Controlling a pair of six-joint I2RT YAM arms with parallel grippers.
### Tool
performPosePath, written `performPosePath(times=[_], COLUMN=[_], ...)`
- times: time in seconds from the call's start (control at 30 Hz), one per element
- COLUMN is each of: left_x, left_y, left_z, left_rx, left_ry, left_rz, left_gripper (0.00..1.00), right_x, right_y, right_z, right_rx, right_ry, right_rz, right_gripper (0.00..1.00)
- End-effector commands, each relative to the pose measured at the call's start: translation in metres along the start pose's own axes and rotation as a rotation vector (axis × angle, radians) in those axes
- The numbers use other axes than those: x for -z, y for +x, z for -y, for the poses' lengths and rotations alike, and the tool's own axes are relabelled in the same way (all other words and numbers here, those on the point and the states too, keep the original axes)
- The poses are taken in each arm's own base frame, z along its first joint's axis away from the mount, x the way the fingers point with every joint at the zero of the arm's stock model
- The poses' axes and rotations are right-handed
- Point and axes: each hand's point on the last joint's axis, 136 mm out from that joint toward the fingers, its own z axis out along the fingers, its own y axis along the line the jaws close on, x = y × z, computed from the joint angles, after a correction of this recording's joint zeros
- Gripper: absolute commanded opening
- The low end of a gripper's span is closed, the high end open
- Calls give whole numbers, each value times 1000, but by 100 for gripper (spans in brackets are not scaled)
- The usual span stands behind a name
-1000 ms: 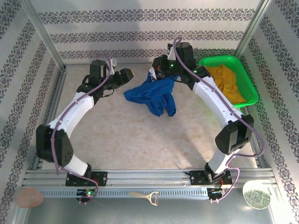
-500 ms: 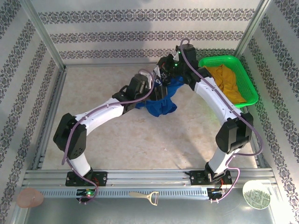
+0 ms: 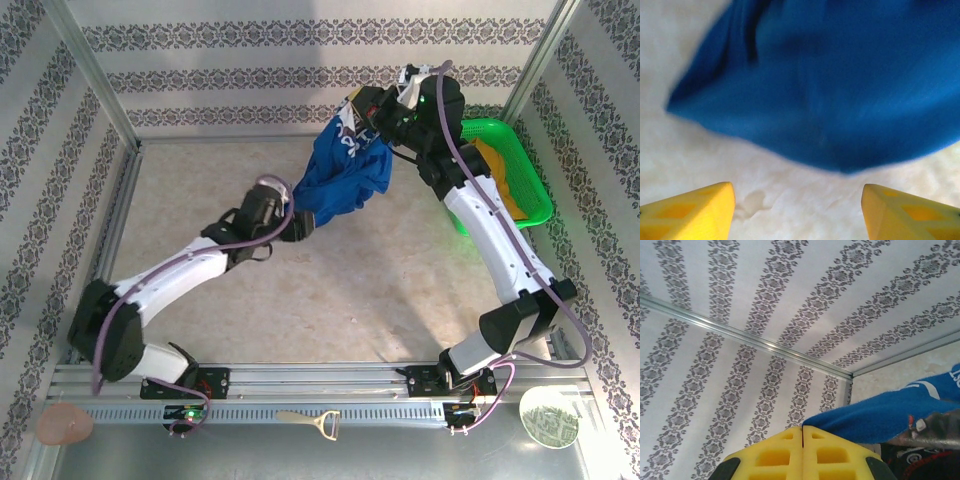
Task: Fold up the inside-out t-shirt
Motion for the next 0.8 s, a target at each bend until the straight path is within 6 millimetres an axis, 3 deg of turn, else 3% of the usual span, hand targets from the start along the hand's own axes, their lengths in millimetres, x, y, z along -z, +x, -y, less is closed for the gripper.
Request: performPosePath(times=[0.0, 0.1, 0.2, 0.4, 0.63, 0.77], left_x=[49, 55, 35, -3, -24, -31], left_y=[-59, -94, -109, -103, -105, -117], left_z=[41, 71, 82, 83, 73, 71], left_rx=[-128, -126, -104, -33, 91, 153], left_ry=[83, 169, 196, 260, 328, 391], left_rz=[126, 192, 200, 171, 188, 222], left_gripper=[70, 72, 73, 74, 74, 67], right_x=[11, 7, 7, 15, 16, 17], right_y=[-7, 1, 7, 12, 16, 16], right_z=[-27, -16, -10, -7, -8, -11], right_rx=[28, 13, 6, 1, -16, -19], right_ry=[-76, -66, -67, -61, -69, -78], right_rz=[12, -14, -34, -45, -58, -62], right_gripper=[0, 0, 0, 0, 0, 0])
